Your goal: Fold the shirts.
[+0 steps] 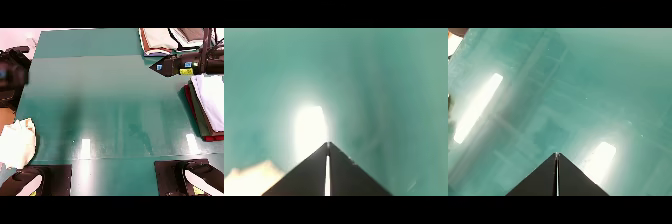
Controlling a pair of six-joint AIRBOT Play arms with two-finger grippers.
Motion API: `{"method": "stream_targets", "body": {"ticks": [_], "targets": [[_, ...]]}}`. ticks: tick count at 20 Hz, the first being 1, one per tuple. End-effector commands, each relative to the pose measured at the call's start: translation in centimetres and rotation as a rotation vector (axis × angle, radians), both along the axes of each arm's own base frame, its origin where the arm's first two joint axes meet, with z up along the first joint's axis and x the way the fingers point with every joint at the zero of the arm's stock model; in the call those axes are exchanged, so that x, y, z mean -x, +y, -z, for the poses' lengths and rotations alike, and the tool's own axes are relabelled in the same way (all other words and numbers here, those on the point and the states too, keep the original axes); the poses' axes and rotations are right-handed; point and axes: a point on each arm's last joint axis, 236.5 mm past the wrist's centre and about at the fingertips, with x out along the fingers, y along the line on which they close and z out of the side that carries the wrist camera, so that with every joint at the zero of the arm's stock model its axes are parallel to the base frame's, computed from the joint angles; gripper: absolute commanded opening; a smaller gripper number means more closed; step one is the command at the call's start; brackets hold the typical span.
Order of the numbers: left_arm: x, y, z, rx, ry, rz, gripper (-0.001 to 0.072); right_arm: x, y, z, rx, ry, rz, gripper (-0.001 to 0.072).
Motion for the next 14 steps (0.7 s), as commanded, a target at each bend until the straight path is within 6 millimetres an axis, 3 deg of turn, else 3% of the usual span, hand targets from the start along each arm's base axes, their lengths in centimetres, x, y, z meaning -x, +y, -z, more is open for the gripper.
{"method": "stream_targets", "body": {"ticks": [1,2,3,4,6,8,12,13,14], "targets": [[8.5,10.3,7.5,-0.162,0.274,-0.285,0.0029,0.1,0.0,0.0,0.007,-0.007,-0.008,0.0019],[9.9,11.2,10.0,-0.157,0.343,-0.319,0.0258,0.1,0.0,0.0,0.009,-0.009,-0.01,0.0019],[10.9,11.7,12.7,-0.138,0.391,-0.365,0.0614,0.1,0.0,0.0,0.009,-0.008,-0.01,0.0019],[11.7,11.9,15.1,-0.117,0.427,-0.408,0.0677,0.1,0.0,0.0,0.008,-0.008,-0.011,0.0019],[13.2,11.7,19.6,-0.118,0.492,-0.399,0.0669,0.1,0.0,0.0,0.009,-0.007,-0.011,0.0019],[14.0,11.4,22.3,-0.115,0.512,-0.39,0.0669,0.1,0.0,0.0,0.009,-0.009,-0.01,0.0019],[14.2,11.3,23.1,-0.1,0.509,-0.423,0.0667,0.0,0.0,0.0,0.008,-0.01,-0.009,0.0019],[14.2,11.4,23.1,-0.1,0.508,-0.426,0.0569,0.0,0.0,0.0,0.008,-0.01,-0.009,0.0019],[14.2,11.4,23.0,-0.1,0.509,-0.426,0.0277,0.0,0.0,0.0,0.008,-0.01,-0.009,0.0019]]}}
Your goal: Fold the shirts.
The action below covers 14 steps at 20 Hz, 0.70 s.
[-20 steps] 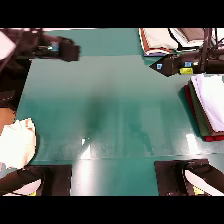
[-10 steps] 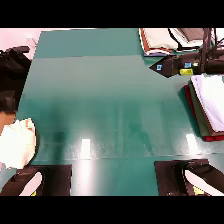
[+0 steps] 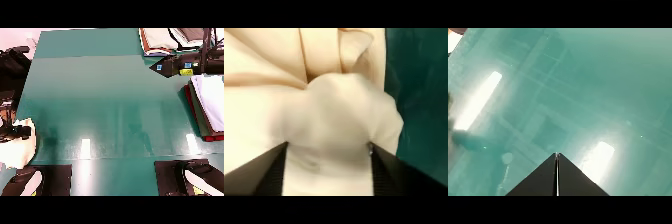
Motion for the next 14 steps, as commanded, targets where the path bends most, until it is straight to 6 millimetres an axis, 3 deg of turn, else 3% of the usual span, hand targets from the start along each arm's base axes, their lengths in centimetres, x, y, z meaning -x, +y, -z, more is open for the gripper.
{"method": "stream_targets", "body": {"ticks": [1,3,4,5,7,9,11,12,14], "targets": [[0.2,0.2,0.3,-0.003,-0.002,-0.017,0.0035,-0.1,0.0,-0.1,-0.003,-0.005,0.005,0.0019],[-1.6,0.4,-2.5,-0.007,-0.065,-0.024,0.0023,-0.5,-0.2,-1.0,-0.015,-0.04,0.024,0.0019],[-3.4,0.4,-5.2,-0.015,-0.134,-0.012,0.0022,-0.8,-0.4,-2.1,-0.029,-0.08,0.045,0.0019],[-5.3,0.1,-8.6,-0.025,-0.216,0.008,0.0022,-1.1,-0.6,-3.2,-0.043,-0.124,0.068,0.0019],[-9.3,-1.8,-17.3,-0.052,-0.428,0.097,0.002,-1.3,-1.2,-6.0,-0.073,-0.217,0.111,0.0019],[-11.7,-5.9,-26.4,-0.046,-0.658,0.234,0.0019,-1.3,-1.7,-8.4,-0.081,-0.269,0.12,0.0018],[-12.2,-10.8,-33.9,0.002,-0.861,0.375,0.0018,-1.9,-2.5,-10.8,-0.077,-0.305,0.13,0.0018],[-11.8,-13.3,-36.9,0.036,-0.943,0.446,0.0018,-2.4,-3.0,-11.8,-0.071,-0.32,0.136,0.0018],[-11.2,-17.5,-40.5,0.099,-1.047,0.57,0.0018,-3.3,-4.4,-14.0,-0.067,-0.352,0.166,0.0018]]}}
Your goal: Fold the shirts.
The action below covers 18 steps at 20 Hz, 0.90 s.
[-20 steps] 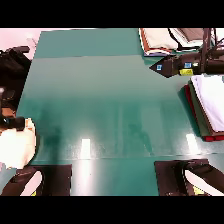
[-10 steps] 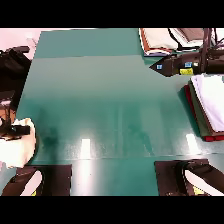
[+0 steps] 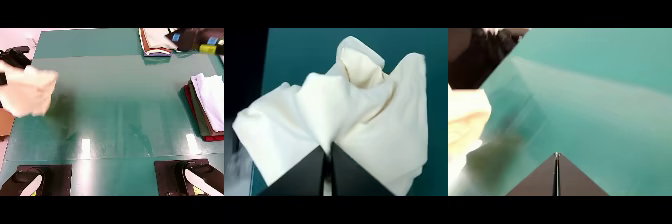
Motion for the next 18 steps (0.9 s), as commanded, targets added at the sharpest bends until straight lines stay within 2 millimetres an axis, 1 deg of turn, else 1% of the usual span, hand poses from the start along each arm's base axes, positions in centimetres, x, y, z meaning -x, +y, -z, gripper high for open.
{"method": "stream_targets", "body": {"ticks": [1,2,3,4,5,7,8,10,11,12,13,14,15,16,18], "targets": [[1.3,-7.5,-8.4,0.061,-0.21,0.241,0.0018,-1.2,-2.2,-4.0,-0.007,-0.063,0.052,0.0018],[1.3,-9.8,-8.5,0.067,-0.204,0.303,0.0018,-1.7,-3.1,-5.2,-0.013,-0.08,0.077,0.0018],[1.1,-12.2,-8.1,0.069,-0.187,0.366,0.0018,-2.0,-4.1,-6.2,-0.015,-0.094,0.101,0.0018],[0.9,-15.3,-7.3,0.064,-0.16,0.437,0.0018,-2.1,-4.9,-6.9,-0.016,-0.101,0.119,0.0018],[0.7,-18.5,-5.9,0.054,-0.126,0.506,0.0019,-2.3,-5.7,-7.5,-0.01,-0.109,0.135,0.0018],[0.6,-24.6,-2.0,0.026,-0.036,0.624,0.0021,-2.3,-6.8,-8.0,0.001,-0.097,0.149,0.0018],[0.7,-27.6,0.6,0.008,0.023,0.68,0.0023,-2.3,-6.9,-8.0,0.005,-0.086,0.148,0.0018],[1.3,-33.0,5.7,-0.034,0.127,0.81,0.0024,-2.1,-6.9,-7.7,0.024,-0.064,0.132,0.0018],[1.6,-35.2,7.9,-0.033,0.172,0.86,0.0025,-2.0,-6.8,-7.5,0.028,-0.056,0.128,0.0018],[1.8,-36.9,9.9,-0.039,0.209,0.907,0.003,-1.9,-6.8,-7.3,0.027,-0.049,0.127,0.0019],[1.7,-37.7,11.3,-0.046,0.234,0.923,0.0265,-1.8,-6.8,-7.0,0.026,-0.043,0.129,0.0019],[0.9,-37.4,12.2,-0.061,0.247,0.905,0.0552,-1.7,-6.9,-6.7,0.024,-0.038,0.132,0.0019],[-0.4,-36.2,12.5,-0.068,0.255,0.868,0.0556,-1.7,-6.9,-6.4,0.02,-0.033,0.136,0.0018],[-2.2,-34.4,12.5,-0.064,0.259,0.818,0.0556,-1.7,-6.9,-6.1,0.016,-0.028,0.14,0.0018],[-6.6,-29.1,13.1,-0.01,0.303,0.646,0.0555,-1.6,-7.0,-5.4,0.009,-0.015,0.146,0.0018]]}}
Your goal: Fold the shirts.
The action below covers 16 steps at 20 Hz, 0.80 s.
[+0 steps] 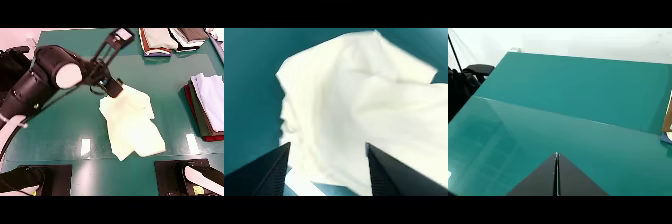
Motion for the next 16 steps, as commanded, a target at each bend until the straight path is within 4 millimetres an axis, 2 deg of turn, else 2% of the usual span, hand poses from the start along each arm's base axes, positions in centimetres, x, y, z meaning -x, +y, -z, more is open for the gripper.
{"method": "stream_targets", "body": {"ticks": [1,2,4,6,9,11,13,16], "targets": [[-5.4,6.3,2.7,0.024,0.114,-0.214,0.0555,0.2,-0.1,1.1,-0.011,0.021,0.01,0.0019],[-6.7,8.3,4.0,0.068,0.18,-0.281,0.0555,0.3,-0.1,1.5,-0.013,0.03,0.011,0.0019],[-7.7,9.6,7.3,0.179,0.337,-0.348,0.0555,0.3,-0.2,2.3,-0.018,0.046,0.015,0.0019],[-7.7,9.2,11.7,0.203,0.456,-0.357,0.0555,0.3,-0.2,2.9,-0.024,0.056,0.02,0.0019],[-6.7,8.2,19.0,0.129,0.598,-0.366,0.0556,0.2,-0.3,3.9,-0.031,0.076,0.024,0.0018],[-5.9,7.0,22.4,0.117,0.68,-0.366,0.0556,0.2,-0.2,4.7,-0.031,0.099,0.02,0.0018],[-5.7,5.2,23.8,0.154,0.721,-0.36,0.0556,0.1,-0.2,5.1,-0.03,0.112,0.018,0.0018],[-5.7,2.8,24.5,0.176,0.692,-0.33,0.0555,0.0,-0.2,5.2,-0.031,0.114,0.018,0.0019]]}}
